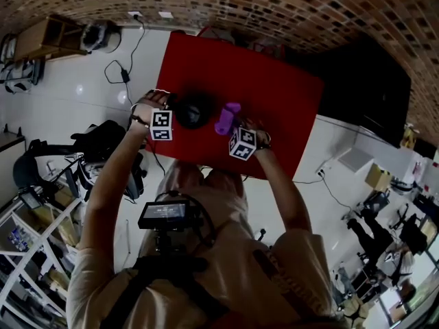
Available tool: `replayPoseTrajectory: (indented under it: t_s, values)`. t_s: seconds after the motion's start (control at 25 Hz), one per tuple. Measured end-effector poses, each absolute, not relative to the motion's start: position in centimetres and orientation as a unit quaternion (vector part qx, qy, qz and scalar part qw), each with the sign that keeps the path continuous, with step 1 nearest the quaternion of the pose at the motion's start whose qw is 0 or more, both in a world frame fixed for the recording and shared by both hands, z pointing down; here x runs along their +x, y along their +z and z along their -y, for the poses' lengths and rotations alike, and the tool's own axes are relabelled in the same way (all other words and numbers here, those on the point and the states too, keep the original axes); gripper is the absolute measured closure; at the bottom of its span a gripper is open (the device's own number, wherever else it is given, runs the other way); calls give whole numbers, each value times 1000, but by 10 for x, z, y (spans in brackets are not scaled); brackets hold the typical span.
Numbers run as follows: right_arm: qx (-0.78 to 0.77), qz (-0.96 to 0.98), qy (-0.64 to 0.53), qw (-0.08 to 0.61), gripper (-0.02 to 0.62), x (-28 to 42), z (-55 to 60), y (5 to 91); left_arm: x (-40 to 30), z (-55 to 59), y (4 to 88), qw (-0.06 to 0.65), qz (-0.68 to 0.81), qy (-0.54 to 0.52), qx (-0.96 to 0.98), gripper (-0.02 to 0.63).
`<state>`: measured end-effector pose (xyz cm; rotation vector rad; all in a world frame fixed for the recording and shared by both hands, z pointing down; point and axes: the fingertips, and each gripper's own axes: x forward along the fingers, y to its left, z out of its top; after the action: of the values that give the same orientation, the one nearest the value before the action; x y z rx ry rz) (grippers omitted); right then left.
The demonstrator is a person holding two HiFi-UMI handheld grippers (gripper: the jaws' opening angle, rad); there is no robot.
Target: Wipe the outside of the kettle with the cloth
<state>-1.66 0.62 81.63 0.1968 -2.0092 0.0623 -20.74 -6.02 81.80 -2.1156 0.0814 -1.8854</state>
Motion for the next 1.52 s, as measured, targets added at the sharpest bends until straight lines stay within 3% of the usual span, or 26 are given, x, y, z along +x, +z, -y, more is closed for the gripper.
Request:
replayPoseTrajectory:
  t_s: [0.2,0.36,0.72,0.92,1.16,1.32,1.52]
  values:
    - [44,843,-54,533,488,-53,15,778,-206,63,819,142,-43,-662,-735,483]
    - [-37,805,-116,581,488,-68,10,834,-204,61,818,133,-45,-666,-733,483]
    - [-79,799,-119,585,488,-70,-16,910,-205,71,819,146,-50,-666,-730,483]
    - [13,835,-51,547,488,-49,14,862,-200,80,818,194,-32,-663,-722,479]
    - [-12,834,-166,527,488,-61,67,792,-199,83,817,201,-31,-664,-720,477]
    - [-121,787,-235,557,489,-84,58,838,-197,82,818,199,-31,-666,-718,477]
    - [-183,777,-208,566,489,-77,43,910,-196,83,816,203,-29,-661,-722,477]
